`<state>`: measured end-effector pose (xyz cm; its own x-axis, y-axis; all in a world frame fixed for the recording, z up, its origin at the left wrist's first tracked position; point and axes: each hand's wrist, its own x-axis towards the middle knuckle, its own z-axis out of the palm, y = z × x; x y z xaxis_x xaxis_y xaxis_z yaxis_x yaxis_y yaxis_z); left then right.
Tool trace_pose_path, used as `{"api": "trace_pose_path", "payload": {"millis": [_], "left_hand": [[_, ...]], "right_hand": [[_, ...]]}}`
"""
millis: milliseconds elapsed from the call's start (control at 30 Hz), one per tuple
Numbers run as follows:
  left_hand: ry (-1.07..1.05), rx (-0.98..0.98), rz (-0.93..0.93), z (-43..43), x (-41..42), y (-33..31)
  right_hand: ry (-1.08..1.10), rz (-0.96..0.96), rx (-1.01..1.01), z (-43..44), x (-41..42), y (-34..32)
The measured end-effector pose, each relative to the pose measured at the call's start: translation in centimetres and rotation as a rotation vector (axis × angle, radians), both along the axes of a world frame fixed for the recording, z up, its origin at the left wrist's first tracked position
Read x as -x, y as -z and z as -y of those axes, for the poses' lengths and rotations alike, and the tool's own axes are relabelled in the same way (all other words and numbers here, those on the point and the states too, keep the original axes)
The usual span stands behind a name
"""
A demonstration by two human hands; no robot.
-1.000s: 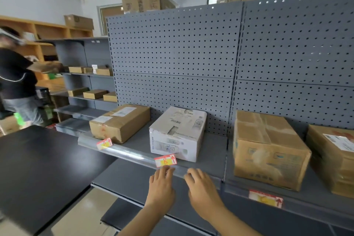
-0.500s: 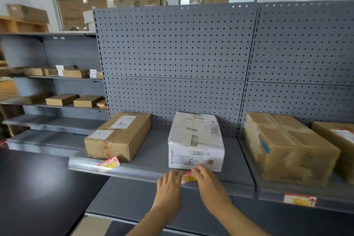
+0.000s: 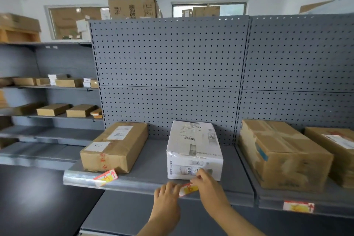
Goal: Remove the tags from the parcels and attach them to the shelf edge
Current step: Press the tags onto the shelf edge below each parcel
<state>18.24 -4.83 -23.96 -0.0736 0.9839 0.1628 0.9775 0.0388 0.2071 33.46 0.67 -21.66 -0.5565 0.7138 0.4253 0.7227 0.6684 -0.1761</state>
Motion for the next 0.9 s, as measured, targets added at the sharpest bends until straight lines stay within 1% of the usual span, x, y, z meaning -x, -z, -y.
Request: {"api": "trace_pose_path", "payload": {"millis": [100, 200, 300, 333, 500, 600, 733, 833, 900], "left_hand": [[-0.004, 0.016, 0.001, -0.1, -0.2, 0.0], [0.009, 0.010, -0.018, -0.1, -0.2, 0.1], [0.027, 0.002, -0.037, 0.0, -0.1, 0.3], [0.034, -0.002, -0.041, 0.0, -0.1, 0.3], [0.038, -0.022, -0.043, -0.1, -0.4, 0.2], [0.029, -0.034, -0.041, -0.2, -0.4, 0.2], [0.012, -0.027, -0.043, -0.1, -0.7, 0.2], [0.008, -0.026, -0.040, -0.2, -0.8, 0.2], [0.006, -0.018, -0.040, -0.1, -0.7, 0.2]], "right_hand": [[0.067, 0.029, 0.056, -1.0, -0.2, 0.0], [0.107, 0.078, 0.045, -1.0, -0.4, -0.2], [0.141, 0.173, 0.001, -0.4, -0.6, 0.4], [0.150, 0.178, 0.017, -0.2, -0.6, 0.9], [0.144, 0.092, 0.087, 0.4, -1.4, 3.5], [0.130, 0.080, 0.089, 0.5, -1.4, 3.4], [0.146, 0.060, 0.153, 0.7, -1.4, 3.8], [0.108, 0.047, 0.116, 1.3, -1.2, 3.1], [0.085, 0.092, 0.056, 1.4, -1.3, 3.0]]}}
